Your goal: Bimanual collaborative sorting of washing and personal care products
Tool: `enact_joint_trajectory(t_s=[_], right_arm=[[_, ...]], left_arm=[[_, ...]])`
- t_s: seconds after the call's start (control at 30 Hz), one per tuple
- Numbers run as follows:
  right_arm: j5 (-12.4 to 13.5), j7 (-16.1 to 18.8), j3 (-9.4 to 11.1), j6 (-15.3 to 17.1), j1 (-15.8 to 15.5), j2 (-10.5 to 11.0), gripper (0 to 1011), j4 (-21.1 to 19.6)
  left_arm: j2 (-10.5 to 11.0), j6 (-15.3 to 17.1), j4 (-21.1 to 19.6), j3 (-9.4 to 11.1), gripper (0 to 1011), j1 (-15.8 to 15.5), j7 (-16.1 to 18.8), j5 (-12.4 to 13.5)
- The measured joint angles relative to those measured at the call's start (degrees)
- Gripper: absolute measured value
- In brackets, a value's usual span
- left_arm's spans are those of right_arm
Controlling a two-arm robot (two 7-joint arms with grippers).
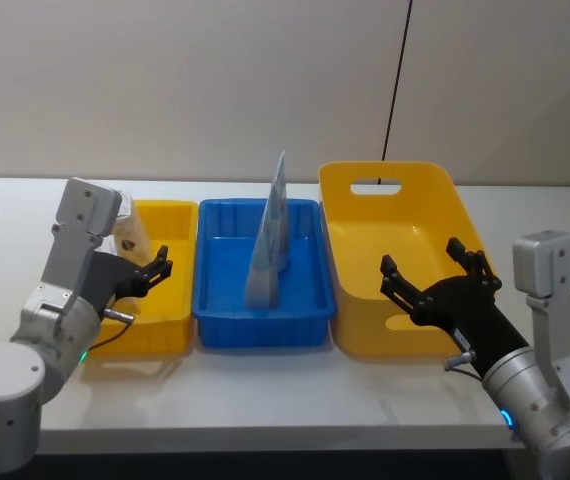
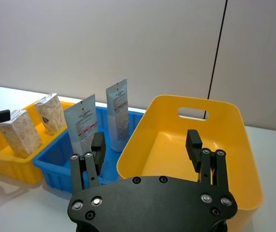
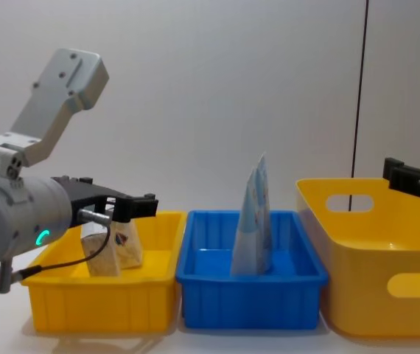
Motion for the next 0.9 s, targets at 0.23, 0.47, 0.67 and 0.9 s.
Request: enact_joint_trajectory(t_s=[0.23,0.47,0.67,0.9], right_arm=[[0.0,0.0,0.0,0.0,0.0,0.0,1000,0.0],[0.0,0.0,0.0,0.0,0.0,0.0,1000,0.0],[0.0,0.0,0.0,0.0,0.0,0.0,1000,0.0],[0.0,0.0,0.0,0.0,0.0,0.0,1000,0.0]], left_arm=[[-1.5,1.1,2.3,-0.1,1001,-1.0,0.5,0.2],[-2.7,2.0,3.9,0.0,1001,-1.6,1.1,0.8],[-3.5,2.7,5.0,0.2,1001,-2.0,1.7,1.4],[-4.3,3.0,5.9,0.3,1001,-2.3,2.3,2.0]])
